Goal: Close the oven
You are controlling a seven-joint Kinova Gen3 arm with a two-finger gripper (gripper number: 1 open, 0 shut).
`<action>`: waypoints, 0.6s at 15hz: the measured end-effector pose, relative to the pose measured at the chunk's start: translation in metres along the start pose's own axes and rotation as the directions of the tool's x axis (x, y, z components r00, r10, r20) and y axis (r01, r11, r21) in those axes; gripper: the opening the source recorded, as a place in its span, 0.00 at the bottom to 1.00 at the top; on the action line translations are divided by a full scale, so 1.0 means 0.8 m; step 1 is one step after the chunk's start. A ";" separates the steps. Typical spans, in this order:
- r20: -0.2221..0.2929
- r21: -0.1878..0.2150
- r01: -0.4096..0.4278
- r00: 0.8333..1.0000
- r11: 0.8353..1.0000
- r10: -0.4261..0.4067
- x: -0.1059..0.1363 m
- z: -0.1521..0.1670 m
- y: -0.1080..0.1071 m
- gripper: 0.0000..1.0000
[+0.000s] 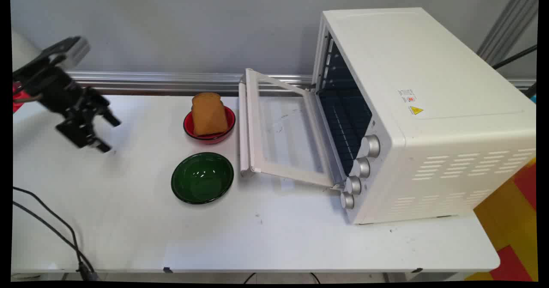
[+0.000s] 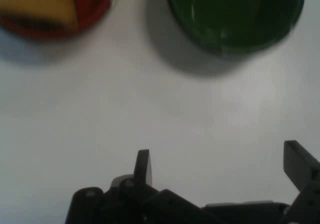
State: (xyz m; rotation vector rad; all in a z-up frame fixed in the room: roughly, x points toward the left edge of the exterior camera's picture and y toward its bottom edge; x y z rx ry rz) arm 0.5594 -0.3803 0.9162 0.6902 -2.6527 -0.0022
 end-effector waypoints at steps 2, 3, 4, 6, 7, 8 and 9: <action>-0.059 -0.006 0.013 0.998 1.000 -0.013 0.014 0.000 -0.003 1.00; -0.093 -0.010 0.019 0.995 1.000 -0.020 0.022 0.001 -0.005 1.00; -0.114 -0.012 0.022 0.993 1.000 -0.024 0.027 0.001 -0.006 1.00; -0.170 -0.022 0.024 0.985 0.999 -0.028 0.039 0.003 -0.009 1.00; -0.197 -0.027 0.020 0.980 0.999 -0.025 0.046 0.004 -0.011 1.00; -0.212 -0.030 0.017 0.977 0.999 -0.023 0.049 0.006 -0.012 1.00; -0.223 -0.033 0.014 0.975 0.999 -0.021 0.052 0.007 -0.013 1.00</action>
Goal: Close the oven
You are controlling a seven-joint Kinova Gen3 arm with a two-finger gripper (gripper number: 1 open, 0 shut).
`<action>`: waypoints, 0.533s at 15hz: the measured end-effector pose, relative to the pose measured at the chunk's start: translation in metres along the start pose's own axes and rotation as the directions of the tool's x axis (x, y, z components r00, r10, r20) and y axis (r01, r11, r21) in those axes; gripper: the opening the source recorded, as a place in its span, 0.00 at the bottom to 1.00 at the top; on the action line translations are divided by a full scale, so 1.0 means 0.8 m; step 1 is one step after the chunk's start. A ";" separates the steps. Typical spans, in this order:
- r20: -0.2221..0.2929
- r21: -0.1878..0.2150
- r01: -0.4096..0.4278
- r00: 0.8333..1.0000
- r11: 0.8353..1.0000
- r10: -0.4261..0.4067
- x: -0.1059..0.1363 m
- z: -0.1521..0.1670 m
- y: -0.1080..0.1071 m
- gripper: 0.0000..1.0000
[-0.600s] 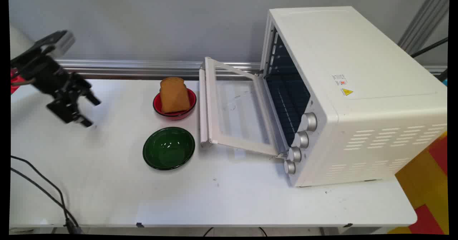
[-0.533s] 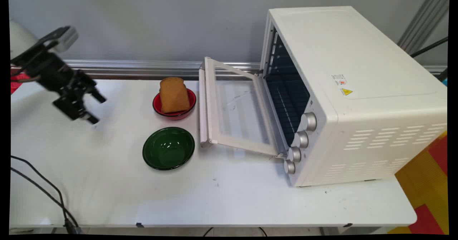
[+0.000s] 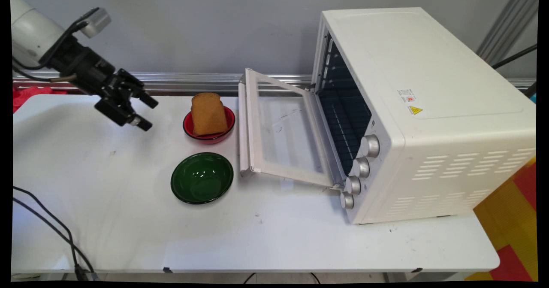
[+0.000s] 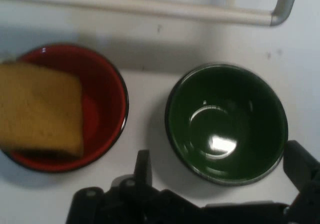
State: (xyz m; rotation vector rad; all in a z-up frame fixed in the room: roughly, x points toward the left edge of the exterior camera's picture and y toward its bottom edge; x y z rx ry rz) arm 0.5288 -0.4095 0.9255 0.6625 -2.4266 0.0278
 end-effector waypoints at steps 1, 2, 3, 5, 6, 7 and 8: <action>-0.007 -0.005 -0.010 1.000 1.000 0.010 0.002 0.003 -0.001 1.00; -0.010 -0.009 -0.021 1.000 1.000 0.021 0.003 0.006 -0.002 1.00; -0.012 -0.011 -0.032 0.999 0.999 0.032 0.004 0.010 -0.003 0.00; -0.017 -0.015 -0.048 0.999 0.999 0.048 0.005 0.018 -0.006 0.00; -0.021 -0.017 -0.053 0.998 0.998 0.053 0.007 0.023 -0.007 0.00; -0.027 -0.019 -0.054 0.998 0.998 0.053 0.008 0.030 -0.009 0.00; -0.035 -0.020 -0.054 0.998 0.998 0.053 0.010 0.037 -0.011 0.00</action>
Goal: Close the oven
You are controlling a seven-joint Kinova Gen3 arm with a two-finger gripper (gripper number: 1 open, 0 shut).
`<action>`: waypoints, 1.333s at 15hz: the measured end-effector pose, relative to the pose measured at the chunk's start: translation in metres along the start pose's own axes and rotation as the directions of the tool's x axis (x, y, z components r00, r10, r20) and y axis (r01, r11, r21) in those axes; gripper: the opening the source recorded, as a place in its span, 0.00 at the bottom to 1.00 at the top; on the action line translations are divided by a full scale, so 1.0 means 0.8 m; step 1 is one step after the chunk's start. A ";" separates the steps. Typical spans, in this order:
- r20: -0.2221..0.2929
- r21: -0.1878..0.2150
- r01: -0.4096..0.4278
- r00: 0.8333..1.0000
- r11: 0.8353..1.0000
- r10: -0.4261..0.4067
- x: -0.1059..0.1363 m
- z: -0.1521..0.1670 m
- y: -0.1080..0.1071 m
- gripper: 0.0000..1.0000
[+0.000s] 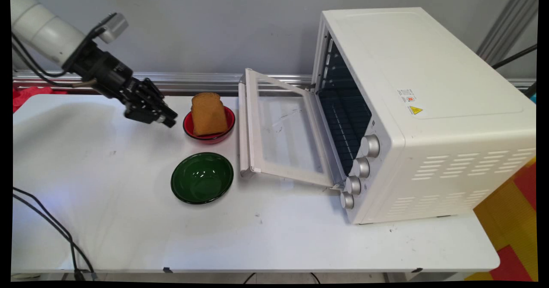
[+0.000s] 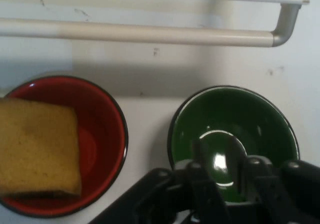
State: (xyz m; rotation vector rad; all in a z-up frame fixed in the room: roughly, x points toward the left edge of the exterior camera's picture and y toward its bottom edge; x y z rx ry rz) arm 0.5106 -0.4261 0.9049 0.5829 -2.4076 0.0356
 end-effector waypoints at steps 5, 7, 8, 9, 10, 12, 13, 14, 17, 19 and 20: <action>-0.035 0.001 -0.005 0.999 1.000 0.005 0.003 0.042 -0.011 0.00; -0.042 -0.001 -0.013 0.999 1.000 0.013 0.002 0.061 -0.014 0.00; -0.044 -0.002 -0.016 0.999 1.000 0.016 0.002 0.069 -0.015 0.00; -0.049 -0.002 -0.024 0.999 1.000 0.023 0.001 0.081 -0.017 0.00; -0.051 -0.003 -0.028 0.998 1.000 0.028 0.001 0.090 -0.018 0.00; -0.062 -0.003 -0.040 0.997 0.999 0.040 0.001 0.111 -0.021 0.00; -0.068 0.000 -0.045 0.997 0.999 0.045 0.001 0.123 -0.023 0.00; -0.072 0.001 -0.048 0.996 0.999 0.047 0.001 0.132 -0.025 0.00; -0.086 0.012 -0.054 0.995 0.998 0.055 0.002 0.162 -0.032 0.00; -0.093 0.018 -0.056 0.994 0.998 0.057 0.002 0.177 -0.035 0.00; -0.096 0.021 -0.057 0.994 0.998 0.058 0.002 0.184 -0.037 0.00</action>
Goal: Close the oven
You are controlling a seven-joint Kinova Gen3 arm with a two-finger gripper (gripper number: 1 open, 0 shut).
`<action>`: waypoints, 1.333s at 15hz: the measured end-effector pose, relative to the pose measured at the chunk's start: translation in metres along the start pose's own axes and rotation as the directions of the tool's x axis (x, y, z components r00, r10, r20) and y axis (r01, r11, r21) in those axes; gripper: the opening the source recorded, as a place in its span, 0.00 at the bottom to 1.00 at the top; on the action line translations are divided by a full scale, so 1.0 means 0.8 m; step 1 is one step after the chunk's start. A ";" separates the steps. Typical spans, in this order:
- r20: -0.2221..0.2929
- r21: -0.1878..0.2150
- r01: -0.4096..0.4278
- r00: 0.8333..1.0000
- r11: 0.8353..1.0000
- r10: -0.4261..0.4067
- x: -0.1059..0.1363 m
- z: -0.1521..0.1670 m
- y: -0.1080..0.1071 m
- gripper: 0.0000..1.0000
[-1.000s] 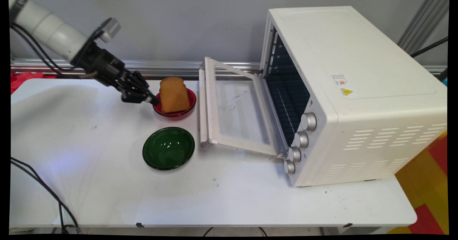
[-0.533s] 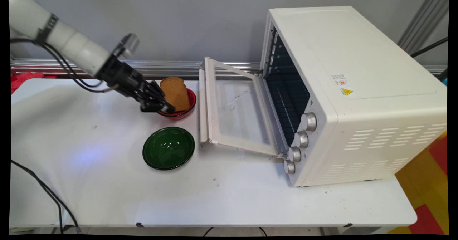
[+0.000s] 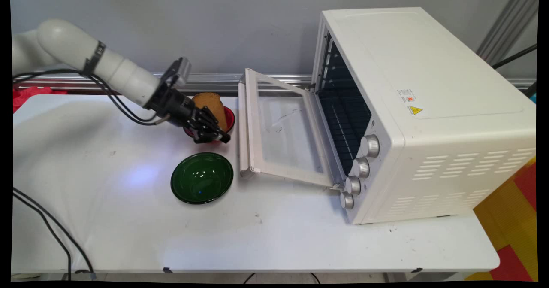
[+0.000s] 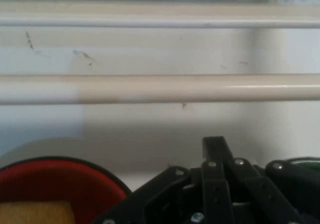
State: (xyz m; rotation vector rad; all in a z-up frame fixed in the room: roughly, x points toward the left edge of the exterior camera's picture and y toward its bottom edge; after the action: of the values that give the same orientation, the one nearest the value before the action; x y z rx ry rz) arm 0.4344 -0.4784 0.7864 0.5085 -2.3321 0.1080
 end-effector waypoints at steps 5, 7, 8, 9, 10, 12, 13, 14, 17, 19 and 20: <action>-0.026 0.015 0.009 1.000 1.000 -0.008 0.002 0.027 -0.007 0.00; -0.038 0.021 0.016 0.999 1.000 -0.016 0.004 0.029 -0.009 0.00; -0.045 0.023 0.020 0.999 1.000 -0.019 0.005 0.030 -0.009 0.00; -0.050 0.024 0.023 0.999 0.999 -0.021 0.007 0.030 -0.009 0.00; -0.059 0.024 0.025 0.998 0.999 -0.024 0.010 0.030 -0.009 0.00; -0.073 0.025 0.029 0.997 0.999 -0.028 0.015 0.029 -0.009 0.00; -0.079 0.024 0.030 0.996 0.999 -0.028 0.018 0.028 -0.010 0.00; -0.089 0.025 0.031 0.996 0.999 -0.029 0.021 0.026 -0.009 0.00; -0.120 0.023 0.031 0.992 0.999 -0.028 0.038 0.021 -0.010 0.00; -0.137 0.024 0.030 0.990 0.999 -0.027 0.048 0.018 -0.011 0.00; -0.144 0.025 0.030 0.989 0.999 -0.026 0.052 0.017 -0.012 0.00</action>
State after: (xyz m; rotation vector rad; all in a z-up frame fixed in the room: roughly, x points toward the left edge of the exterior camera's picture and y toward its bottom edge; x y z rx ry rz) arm 0.4022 -0.5039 0.8044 0.5289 -2.1845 0.1578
